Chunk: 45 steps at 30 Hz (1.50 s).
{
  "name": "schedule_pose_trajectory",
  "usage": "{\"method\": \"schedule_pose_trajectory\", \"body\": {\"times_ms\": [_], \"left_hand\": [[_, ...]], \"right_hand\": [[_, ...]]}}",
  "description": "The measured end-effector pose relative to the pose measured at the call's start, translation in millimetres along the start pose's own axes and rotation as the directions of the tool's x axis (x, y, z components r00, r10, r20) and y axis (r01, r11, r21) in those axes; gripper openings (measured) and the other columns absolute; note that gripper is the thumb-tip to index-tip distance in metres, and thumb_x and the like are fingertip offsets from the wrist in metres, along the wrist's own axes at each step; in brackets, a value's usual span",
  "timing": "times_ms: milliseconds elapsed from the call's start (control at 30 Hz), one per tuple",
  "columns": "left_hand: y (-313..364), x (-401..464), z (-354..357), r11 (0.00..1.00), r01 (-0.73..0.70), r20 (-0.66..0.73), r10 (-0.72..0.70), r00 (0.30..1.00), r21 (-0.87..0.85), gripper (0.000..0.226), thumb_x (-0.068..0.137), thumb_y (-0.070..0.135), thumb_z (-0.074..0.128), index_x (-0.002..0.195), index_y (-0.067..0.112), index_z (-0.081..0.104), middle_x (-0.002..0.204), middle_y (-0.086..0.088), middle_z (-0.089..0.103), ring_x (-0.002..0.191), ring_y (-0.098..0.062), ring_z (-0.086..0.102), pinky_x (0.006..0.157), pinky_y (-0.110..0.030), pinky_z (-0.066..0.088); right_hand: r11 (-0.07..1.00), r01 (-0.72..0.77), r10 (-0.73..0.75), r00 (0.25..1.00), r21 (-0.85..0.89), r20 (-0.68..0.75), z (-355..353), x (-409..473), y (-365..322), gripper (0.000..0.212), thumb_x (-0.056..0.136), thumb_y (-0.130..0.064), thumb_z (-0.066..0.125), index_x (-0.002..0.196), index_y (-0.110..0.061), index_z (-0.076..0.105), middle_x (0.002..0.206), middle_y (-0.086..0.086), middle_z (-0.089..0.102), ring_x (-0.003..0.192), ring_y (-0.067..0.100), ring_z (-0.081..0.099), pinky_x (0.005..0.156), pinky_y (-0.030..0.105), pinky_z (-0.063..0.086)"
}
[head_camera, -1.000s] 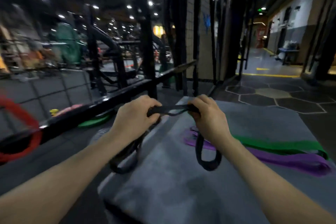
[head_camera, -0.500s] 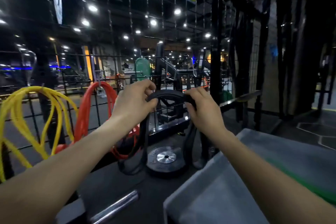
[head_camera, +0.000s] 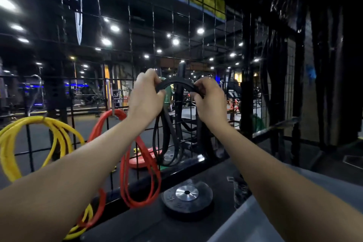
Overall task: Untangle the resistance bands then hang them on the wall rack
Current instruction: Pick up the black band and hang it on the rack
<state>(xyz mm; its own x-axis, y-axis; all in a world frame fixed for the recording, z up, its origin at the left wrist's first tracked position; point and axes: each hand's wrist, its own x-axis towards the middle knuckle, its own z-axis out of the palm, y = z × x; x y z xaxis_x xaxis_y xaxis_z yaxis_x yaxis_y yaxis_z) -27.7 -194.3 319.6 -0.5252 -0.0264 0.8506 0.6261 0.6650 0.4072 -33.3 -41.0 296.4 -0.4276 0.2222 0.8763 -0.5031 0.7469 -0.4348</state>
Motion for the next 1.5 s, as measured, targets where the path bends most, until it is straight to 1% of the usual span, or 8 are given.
{"method": "schedule_pose_trajectory", "body": {"times_ms": [167, 600, 800, 1067, 1233, 1333, 1433, 1500], "left_hand": [[-17, -6, 17, 0.988, 0.156, 0.005, -0.156, 0.988, 0.009, 0.019, 0.087, 0.003, 0.058, 0.101, 0.01, 0.046, 0.103, -0.003, 0.041, 0.082, -0.017, 0.044, 0.077, -0.026, 0.036], [-38, -40, 53, 0.964, 0.229, 0.162, -0.249, 0.955, 0.134, 0.022, 0.088, 0.01, 0.058, 0.102, 0.01, 0.041, 0.114, -0.011, 0.045, 0.095, -0.03, 0.053, 0.074, -0.035, 0.042], [-40, -43, 42, 0.972, 0.235, 0.133, -0.23, 0.964, -0.024, 0.025, 0.084, 0.017, 0.065, 0.095, 0.018, 0.043, 0.105, -0.004, 0.048, 0.084, -0.021, 0.057, 0.076, -0.037, 0.051], [-41, -48, 37, 0.968, 0.197, 0.143, -0.219, 0.965, 0.157, 0.026, 0.086, 0.011, 0.063, 0.097, 0.018, 0.04, 0.103, -0.001, 0.041, 0.088, -0.023, 0.05, 0.07, -0.033, 0.035], [-40, -53, 43, 0.964, 0.167, 0.17, -0.204, 0.964, 0.208, 0.034, 0.086, -0.003, 0.056, 0.109, 0.015, 0.039, 0.115, -0.007, 0.04, 0.097, -0.03, 0.052, 0.07, -0.038, 0.04], [-40, -56, 42, 0.967, 0.163, 0.185, -0.199, 0.962, 0.194, 0.035, 0.087, -0.002, 0.055, 0.115, 0.014, 0.04, 0.121, -0.007, 0.039, 0.105, -0.03, 0.05, 0.074, -0.038, 0.043], [-39, -64, 42, 0.986, 0.089, 0.199, -0.117, 0.973, 0.144, 0.046, 0.09, 0.003, 0.054, 0.131, 0.014, 0.037, 0.133, -0.005, 0.031, 0.12, -0.027, 0.042, 0.093, -0.038, 0.042], [-35, -71, 42, 0.994, 0.013, 0.184, -0.033, 0.982, 0.109, 0.052, 0.089, 0.003, 0.052, 0.137, 0.015, 0.034, 0.138, -0.003, 0.028, 0.127, -0.023, 0.033, 0.098, -0.033, 0.037]], "right_hand": [[0.998, 0.016, -0.013, 0.999, -0.059, 0.052, 24, 5, 5, 0.011, 0.087, -0.016, 0.063, 0.097, -0.017, 0.059, 0.099, -0.004, 0.057, 0.081, 0.012, 0.055, 0.069, 0.029, 0.047], [0.99, -0.113, 0.123, 0.986, -0.087, 0.115, 56, -21, 36, 0.012, 0.087, -0.011, 0.06, 0.098, -0.017, 0.062, 0.103, -0.003, 0.058, 0.082, 0.012, 0.052, 0.073, 0.028, 0.046], [0.89, -0.34, 0.277, 0.932, 0.302, 0.233, 51, -28, 27, 0.017, 0.079, -0.007, 0.071, 0.082, -0.018, 0.059, 0.071, -0.012, 0.053, 0.064, -0.002, 0.049, 0.059, 0.012, 0.041], [0.835, -0.44, 0.292, 0.863, 0.329, 0.412, 53, -36, 25, 0.038, 0.08, 0.013, 0.057, 0.101, -0.019, 0.061, 0.092, 0.007, 0.064, 0.085, 0.018, 0.062, 0.077, 0.036, 0.057], [0.898, -0.364, 0.249, 0.885, 0.249, 0.394, 50, -37, 29, 0.039, 0.082, 0.009, 0.058, 0.108, -0.02, 0.058, 0.077, -0.007, 0.057, 0.069, 0.005, 0.055, 0.052, 0.009, 0.044], [0.919, -0.348, 0.245, 0.87, 0.183, 0.427, 47, -42, 32, 0.049, 0.084, 0.004, 0.06, 0.127, -0.019, 0.052, 0.09, -0.008, 0.057, 0.084, 0.006, 0.057, 0.064, 0.006, 0.042], [0.945, -0.319, 0.254, 0.86, 0.078, 0.442, 42, -49, 36, 0.063, 0.084, -0.002, 0.063, 0.139, -0.024, 0.042, 0.13, -0.003, 0.055, 0.121, 0.015, 0.05, 0.101, 0.023, 0.04], [0.947, -0.319, 0.273, 0.86, 0.037, 0.431, 36, -54, 38, 0.065, 0.082, -0.002, 0.065, 0.138, -0.025, 0.042, 0.137, -0.003, 0.051, 0.125, 0.015, 0.048, 0.106, 0.033, 0.04]]}}
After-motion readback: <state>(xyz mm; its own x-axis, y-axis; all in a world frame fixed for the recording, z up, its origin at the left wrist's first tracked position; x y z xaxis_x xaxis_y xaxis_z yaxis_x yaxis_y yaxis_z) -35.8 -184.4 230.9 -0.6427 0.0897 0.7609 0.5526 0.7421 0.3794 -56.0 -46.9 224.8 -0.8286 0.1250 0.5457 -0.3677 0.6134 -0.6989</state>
